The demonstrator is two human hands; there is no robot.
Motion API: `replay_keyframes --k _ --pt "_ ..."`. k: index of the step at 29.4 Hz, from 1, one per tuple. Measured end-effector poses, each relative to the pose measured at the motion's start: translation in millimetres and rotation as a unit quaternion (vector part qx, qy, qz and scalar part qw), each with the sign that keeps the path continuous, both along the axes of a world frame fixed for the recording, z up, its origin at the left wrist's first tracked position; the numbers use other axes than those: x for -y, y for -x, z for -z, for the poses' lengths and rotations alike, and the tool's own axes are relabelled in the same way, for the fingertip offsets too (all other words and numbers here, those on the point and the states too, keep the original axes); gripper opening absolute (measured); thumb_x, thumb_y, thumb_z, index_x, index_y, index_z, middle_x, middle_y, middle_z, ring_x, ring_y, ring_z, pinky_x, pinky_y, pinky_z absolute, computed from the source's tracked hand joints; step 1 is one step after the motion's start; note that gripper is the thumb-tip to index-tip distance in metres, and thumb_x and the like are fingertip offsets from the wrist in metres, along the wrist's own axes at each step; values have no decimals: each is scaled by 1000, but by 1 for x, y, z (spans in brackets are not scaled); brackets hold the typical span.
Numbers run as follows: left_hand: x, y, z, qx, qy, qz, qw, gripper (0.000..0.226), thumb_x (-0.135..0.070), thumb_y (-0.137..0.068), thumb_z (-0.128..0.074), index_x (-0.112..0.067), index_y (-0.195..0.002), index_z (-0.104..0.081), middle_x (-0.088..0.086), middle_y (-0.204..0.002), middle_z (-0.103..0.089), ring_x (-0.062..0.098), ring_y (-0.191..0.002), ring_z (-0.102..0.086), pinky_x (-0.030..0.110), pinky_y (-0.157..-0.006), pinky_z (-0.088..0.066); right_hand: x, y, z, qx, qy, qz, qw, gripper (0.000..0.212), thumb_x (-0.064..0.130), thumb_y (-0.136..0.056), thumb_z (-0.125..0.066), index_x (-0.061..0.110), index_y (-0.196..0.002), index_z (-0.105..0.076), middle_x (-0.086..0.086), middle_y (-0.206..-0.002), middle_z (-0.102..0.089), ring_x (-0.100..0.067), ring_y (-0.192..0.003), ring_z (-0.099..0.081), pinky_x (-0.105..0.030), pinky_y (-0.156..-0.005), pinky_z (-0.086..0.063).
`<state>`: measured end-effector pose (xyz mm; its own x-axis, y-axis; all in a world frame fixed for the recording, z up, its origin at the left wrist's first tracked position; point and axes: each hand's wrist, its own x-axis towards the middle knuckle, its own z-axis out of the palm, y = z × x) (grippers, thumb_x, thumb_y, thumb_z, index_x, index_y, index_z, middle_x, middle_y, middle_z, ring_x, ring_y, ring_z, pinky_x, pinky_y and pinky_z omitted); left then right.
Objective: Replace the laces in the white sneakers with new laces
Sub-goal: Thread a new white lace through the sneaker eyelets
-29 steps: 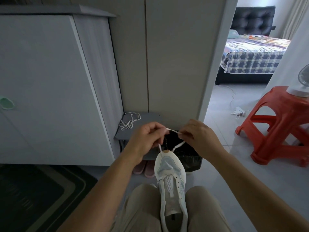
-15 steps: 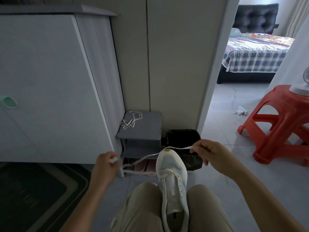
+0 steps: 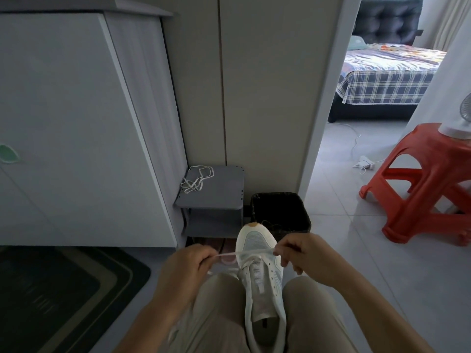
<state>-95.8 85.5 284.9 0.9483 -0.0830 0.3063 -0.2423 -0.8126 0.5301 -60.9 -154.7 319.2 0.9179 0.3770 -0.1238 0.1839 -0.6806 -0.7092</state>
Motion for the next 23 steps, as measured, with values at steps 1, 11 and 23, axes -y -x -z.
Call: replay_keyframes --k 1,11,23 --pt "-2 3 1 3 -16 -14 1000 10 -21 -87 -64 -24 -92 -71 -24 -73 -53 -8 -63 -50 9 -58 -39 -2 3 4 -6 4 2 1000 18 25 -93 -51 32 -77 -56 13 -68 -61 5 -50 -53 -9 -53 -43" --pt "47 18 1 -133 138 68 979 7 -23 -88 -61 -25 -89 -68 -7 -82 -66 4 -75 -60 19 -68 -48 -26 24 20 -44 -24 -19 999 26 19 -94 -50 29 -70 -58 11 -64 -58 3 -50 -50 -10 -54 -40" --pt "60 6 17 -199 135 64 969 30 -31 -88 -60 -34 -118 -56 -20 -99 -59 -1 -80 -58 15 -74 -46 -25 21 50 -95 -116 94 984 15 25 -86 -62 26 -71 -62 9 -53 -59 -1 -45 -50 -14 -53 -43"
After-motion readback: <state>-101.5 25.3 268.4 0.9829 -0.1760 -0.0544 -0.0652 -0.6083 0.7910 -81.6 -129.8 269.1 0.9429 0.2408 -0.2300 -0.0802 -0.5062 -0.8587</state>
